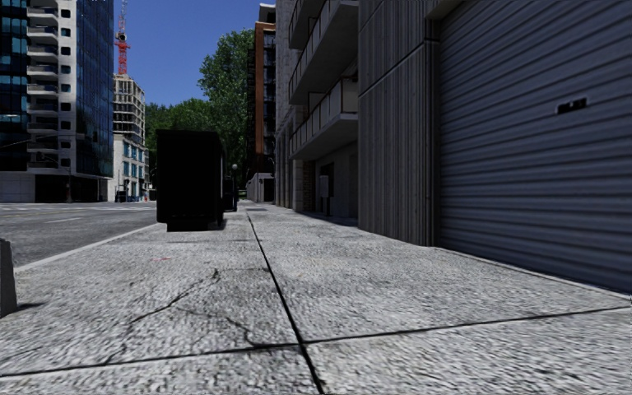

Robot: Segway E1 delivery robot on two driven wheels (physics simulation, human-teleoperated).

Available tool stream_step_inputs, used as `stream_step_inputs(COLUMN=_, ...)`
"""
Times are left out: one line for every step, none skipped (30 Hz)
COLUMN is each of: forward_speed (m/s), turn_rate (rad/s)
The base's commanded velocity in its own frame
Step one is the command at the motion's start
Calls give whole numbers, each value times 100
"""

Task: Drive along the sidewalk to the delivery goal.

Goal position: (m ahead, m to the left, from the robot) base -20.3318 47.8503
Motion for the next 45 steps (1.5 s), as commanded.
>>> stream_step_inputs(forward_speed=200, turn_rate=0)
stream_step_inputs(forward_speed=200, turn_rate=0)
stream_step_inputs(forward_speed=200, turn_rate=0)
stream_step_inputs(forward_speed=200, turn_rate=0)
stream_step_inputs(forward_speed=200, turn_rate=0)
stream_step_inputs(forward_speed=200, turn_rate=0)
stream_step_inputs(forward_speed=200, turn_rate=0)
stream_step_inputs(forward_speed=200, turn_rate=0)
stream_step_inputs(forward_speed=200, turn_rate=0)
stream_step_inputs(forward_speed=200, turn_rate=0)
stream_step_inputs(forward_speed=200, turn_rate=5)
stream_step_inputs(forward_speed=200, turn_rate=26)
stream_step_inputs(forward_speed=200, turn_rate=47)
stream_step_inputs(forward_speed=200, turn_rate=47)
stream_step_inputs(forward_speed=200, turn_rate=71)
stream_step_inputs(forward_speed=200, turn_rate=84)
stream_step_inputs(forward_speed=200, turn_rate=87)
stream_step_inputs(forward_speed=200, turn_rate=49)
stream_step_inputs(forward_speed=200, turn_rate=5)
stream_step_inputs(forward_speed=200, turn_rate=0)
stream_step_inputs(forward_speed=200, turn_rate=0)
stream_step_inputs(forward_speed=200, turn_rate=0)
stream_step_inputs(forward_speed=200, turn_rate=0)
stream_step_inputs(forward_speed=200, turn_rate=0)
stream_step_inputs(forward_speed=200, turn_rate=0)
stream_step_inputs(forward_speed=200, turn_rate=0)
stream_step_inputs(forward_speed=200, turn_rate=0)
stream_step_inputs(forward_speed=200, turn_rate=0)
stream_step_inputs(forward_speed=200, turn_rate=0)
stream_step_inputs(forward_speed=200, turn_rate=0)
stream_step_inputs(forward_speed=200, turn_rate=0)
stream_step_inputs(forward_speed=200, turn_rate=0)
stream_step_inputs(forward_speed=200, turn_rate=0)
stream_step_inputs(forward_speed=200, turn_rate=0)
stream_step_inputs(forward_speed=200, turn_rate=0)
stream_step_inputs(forward_speed=200, turn_rate=45)
stream_step_inputs(forward_speed=200, turn_rate=73)
stream_step_inputs(forward_speed=200, turn_rate=73)
stream_step_inputs(forward_speed=200, turn_rate=86)
stream_step_inputs(forward_speed=200, turn_rate=90)
stream_step_inputs(forward_speed=200, turn_rate=85)
stream_step_inputs(forward_speed=200, turn_rate=37)
stream_step_inputs(forward_speed=200, turn_rate=21)
stream_step_inputs(forward_speed=200, turn_rate=21)
stream_step_inputs(forward_speed=200, turn_rate=8)
